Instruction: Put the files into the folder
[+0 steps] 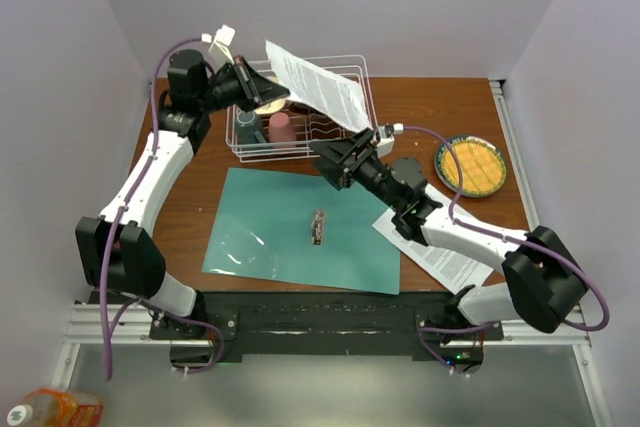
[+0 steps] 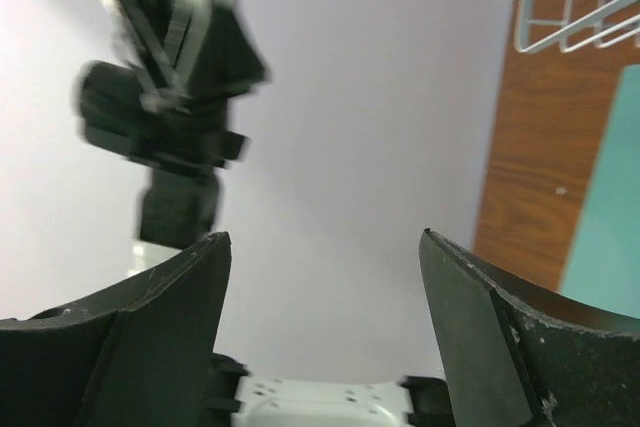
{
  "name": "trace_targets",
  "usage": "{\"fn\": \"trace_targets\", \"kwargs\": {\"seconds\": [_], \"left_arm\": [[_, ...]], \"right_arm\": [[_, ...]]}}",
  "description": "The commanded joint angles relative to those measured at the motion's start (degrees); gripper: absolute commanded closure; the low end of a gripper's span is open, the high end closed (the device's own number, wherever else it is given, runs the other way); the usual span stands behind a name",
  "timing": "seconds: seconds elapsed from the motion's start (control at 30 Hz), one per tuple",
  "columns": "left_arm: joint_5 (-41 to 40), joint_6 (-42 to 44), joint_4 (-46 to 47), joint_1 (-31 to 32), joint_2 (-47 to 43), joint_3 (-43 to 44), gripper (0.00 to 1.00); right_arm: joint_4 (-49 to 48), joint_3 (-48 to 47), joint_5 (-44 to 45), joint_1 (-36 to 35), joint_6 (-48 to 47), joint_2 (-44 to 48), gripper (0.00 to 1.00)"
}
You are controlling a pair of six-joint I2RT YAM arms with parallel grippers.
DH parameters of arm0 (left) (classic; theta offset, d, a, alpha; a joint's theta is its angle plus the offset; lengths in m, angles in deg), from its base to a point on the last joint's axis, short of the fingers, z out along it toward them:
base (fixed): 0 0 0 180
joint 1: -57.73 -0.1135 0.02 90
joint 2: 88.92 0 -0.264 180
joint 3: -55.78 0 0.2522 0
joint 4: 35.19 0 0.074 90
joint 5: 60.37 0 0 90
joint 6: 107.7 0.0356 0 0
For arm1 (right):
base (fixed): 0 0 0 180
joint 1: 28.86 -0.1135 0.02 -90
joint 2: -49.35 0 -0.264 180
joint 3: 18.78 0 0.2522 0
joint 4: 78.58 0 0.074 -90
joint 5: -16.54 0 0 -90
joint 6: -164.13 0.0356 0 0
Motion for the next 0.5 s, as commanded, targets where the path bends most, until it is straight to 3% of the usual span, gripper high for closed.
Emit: {"fn": "trace_targets", "kwargs": {"seconds": [0.0,0.13,0.47], "left_arm": [[-1.96,-0.85,-3.53,-0.64,-3.06,-3.24,1.00],[-1.00,-1.02,-3.27,-0.64,-5.00,-7.98,1.00],[1.73,3.28,-10.92,-0.64,-9.39,-13.61,1.00]], "right_arm": [[-3.95,-1.89,8.06,-1.97,10.32,0.76,0.21],[1.15,-1.98,11.93,-2.94,10.94,1.03,0.22],[-0.34,-1.54,16.95,-2.86,11.64,-7.40,0.27]]}}
